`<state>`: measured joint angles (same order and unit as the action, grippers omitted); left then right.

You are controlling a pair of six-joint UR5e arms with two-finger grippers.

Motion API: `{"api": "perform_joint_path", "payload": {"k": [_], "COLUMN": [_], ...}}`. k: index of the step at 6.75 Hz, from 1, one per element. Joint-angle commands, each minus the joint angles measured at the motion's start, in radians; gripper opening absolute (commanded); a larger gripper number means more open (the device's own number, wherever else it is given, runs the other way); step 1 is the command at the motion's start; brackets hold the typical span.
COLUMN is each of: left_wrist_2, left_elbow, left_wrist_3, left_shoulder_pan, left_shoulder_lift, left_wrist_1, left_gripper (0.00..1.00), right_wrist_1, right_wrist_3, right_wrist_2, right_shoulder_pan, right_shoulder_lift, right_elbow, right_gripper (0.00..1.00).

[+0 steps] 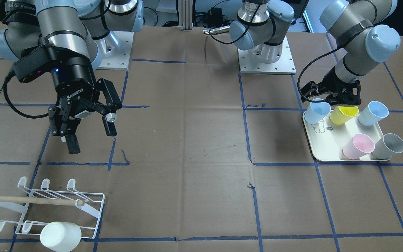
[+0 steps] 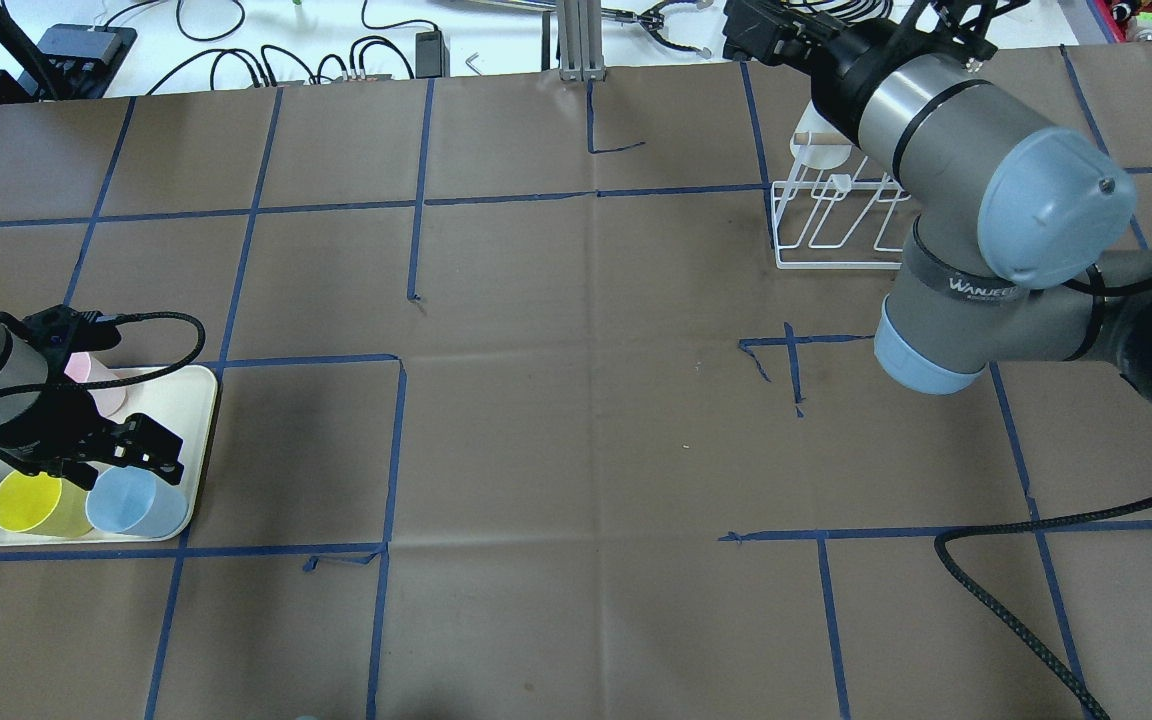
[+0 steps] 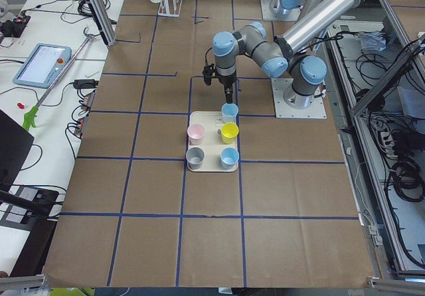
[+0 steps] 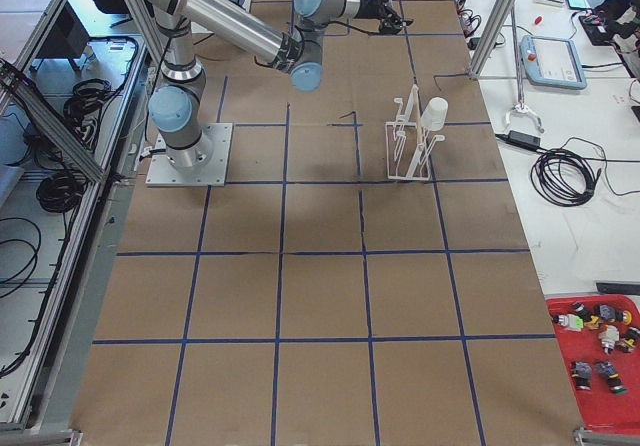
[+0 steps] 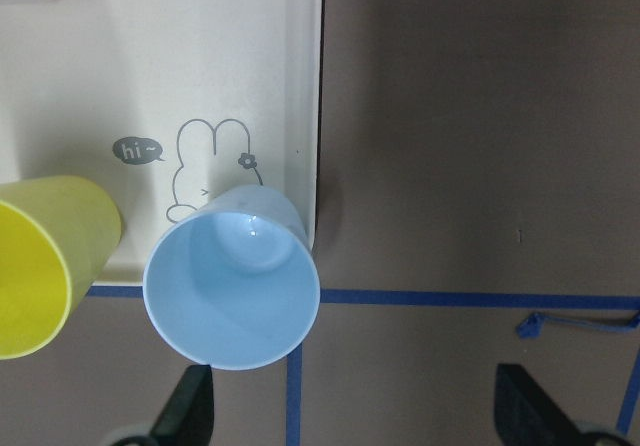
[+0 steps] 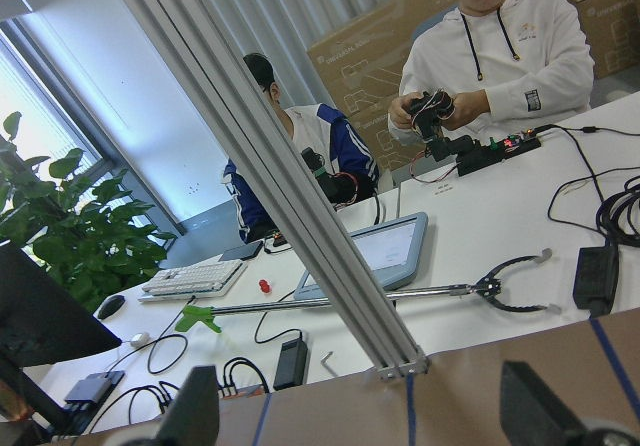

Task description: Transfer IKEA cup to right arm and place on rack

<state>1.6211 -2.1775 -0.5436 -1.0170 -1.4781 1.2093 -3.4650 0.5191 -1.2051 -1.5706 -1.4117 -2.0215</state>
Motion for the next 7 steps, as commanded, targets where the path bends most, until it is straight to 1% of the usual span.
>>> {"api": "perform_joint_path", "payload": {"k": [1,2,3,4,5,6,7], "left_wrist_2": [0.005,0.009,0.013,0.014,0.034,0.043,0.043], "left_elbow": [-0.008,-0.030,-0.063,-0.088,-0.096,-0.102,-0.097], "left_wrist_3": [-0.015,-0.019,-0.021,-0.021,-0.015,-0.016,-0.016], "left_shoulder_pan": [0.000,0.001,0.003,0.003,0.005,0.005,0.003], "left_shoulder_lift": [-0.050,-0.071,-0.088,-0.114,-0.125,-0.104,-0.090], "left_wrist_1": [-0.049,-0.101,-0.158,-0.210,-0.214,-0.217,-0.218], "left_gripper": [0.97,0.98,0.98,0.98,0.98,0.98,0.92], "right_wrist_1": [-0.002,-0.012,-0.014,-0.058,-0.139,-0.181,-0.186], "right_wrist_3": [0.372,0.491,0.612,0.766,0.908,0.985,0.993], "right_wrist_2": [-0.001,0.001,-0.004,-0.010,-0.011,-0.011,-0.013], "right_shoulder_pan": [-0.083,-0.085,-0.085,-0.085,-0.085,-0.085,-0.085], "right_shoulder_lift": [-0.012,-0.024,-0.061,-0.084,-0.079,-0.076,-0.085], "right_elbow": [-0.014,-0.038,-0.090,-0.133,-0.144,-0.146,-0.146], "right_gripper": [1.00,1.00,1.00,1.00,1.00,1.00,1.00]}}
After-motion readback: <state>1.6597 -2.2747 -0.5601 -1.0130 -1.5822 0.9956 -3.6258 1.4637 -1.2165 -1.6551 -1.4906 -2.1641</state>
